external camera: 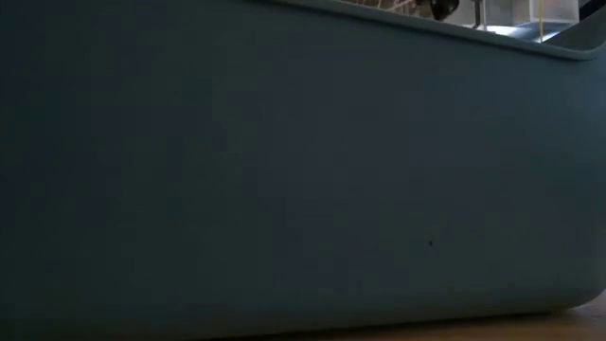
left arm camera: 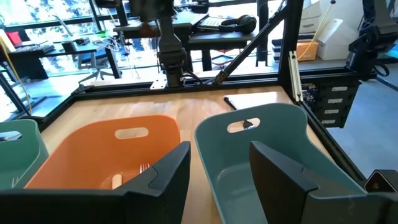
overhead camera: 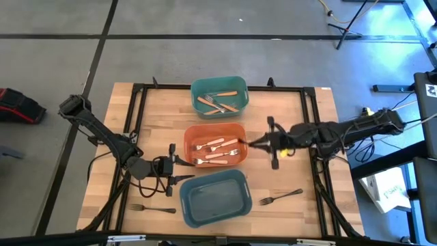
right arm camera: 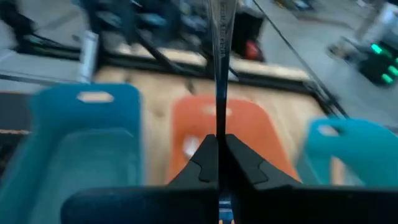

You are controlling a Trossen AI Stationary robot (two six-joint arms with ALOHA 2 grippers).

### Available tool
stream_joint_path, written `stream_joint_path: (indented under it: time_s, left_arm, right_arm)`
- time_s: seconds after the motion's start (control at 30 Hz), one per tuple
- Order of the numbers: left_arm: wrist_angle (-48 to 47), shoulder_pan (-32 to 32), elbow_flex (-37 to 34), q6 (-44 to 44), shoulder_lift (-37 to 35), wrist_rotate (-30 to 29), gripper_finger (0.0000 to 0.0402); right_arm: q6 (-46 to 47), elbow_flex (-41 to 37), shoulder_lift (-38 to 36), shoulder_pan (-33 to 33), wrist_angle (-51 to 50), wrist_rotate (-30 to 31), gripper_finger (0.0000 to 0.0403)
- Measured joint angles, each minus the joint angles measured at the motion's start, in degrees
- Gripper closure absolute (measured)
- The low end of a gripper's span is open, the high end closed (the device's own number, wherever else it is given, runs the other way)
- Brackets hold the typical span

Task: Sort silverware by color (type)
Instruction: Put the black fork into the blue bin

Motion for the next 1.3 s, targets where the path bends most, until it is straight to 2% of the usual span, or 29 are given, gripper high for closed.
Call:
stream_joint_path:
  time_s: [0.17,0.4,0.6,0.9,1.1,1.3]
  left_arm:
    - [0.0,0.0,0.0,0.0,0.0,0.0,0.0241]
    - [-0.2,0.0,0.0,0.1,0.0,0.0,0.0241]
    - [-0.3,0.4,0.0,0.1,0.0,0.0,0.0241]
    - [-0.4,0.4,0.0,0.1,0.0,0.0,0.0241]
    - [-0.6,0.4,0.0,0.0,0.0,0.0,0.0241]
    - [-0.6,0.4,0.0,0.0,0.0,0.0,0.0241]
  right_arm:
    - [-0.3,0.0,4.7,5.3,6.0,-0.7,0.04]
    - [-0.4,0.0,13.8,8.6,13.5,-2.5,0.04]
    - [2.0,0.0,21.2,8.6,21.3,-9.3,0.04]
    - [3.0,0.0,31.1,8.6,29.8,-11.2,0.04]
    - [2.8,3.0,36.5,8.5,27.7,-11.2,0.04]
    - [2.8,8.4,43.2,8.5,21.2,-11.2,0.04]
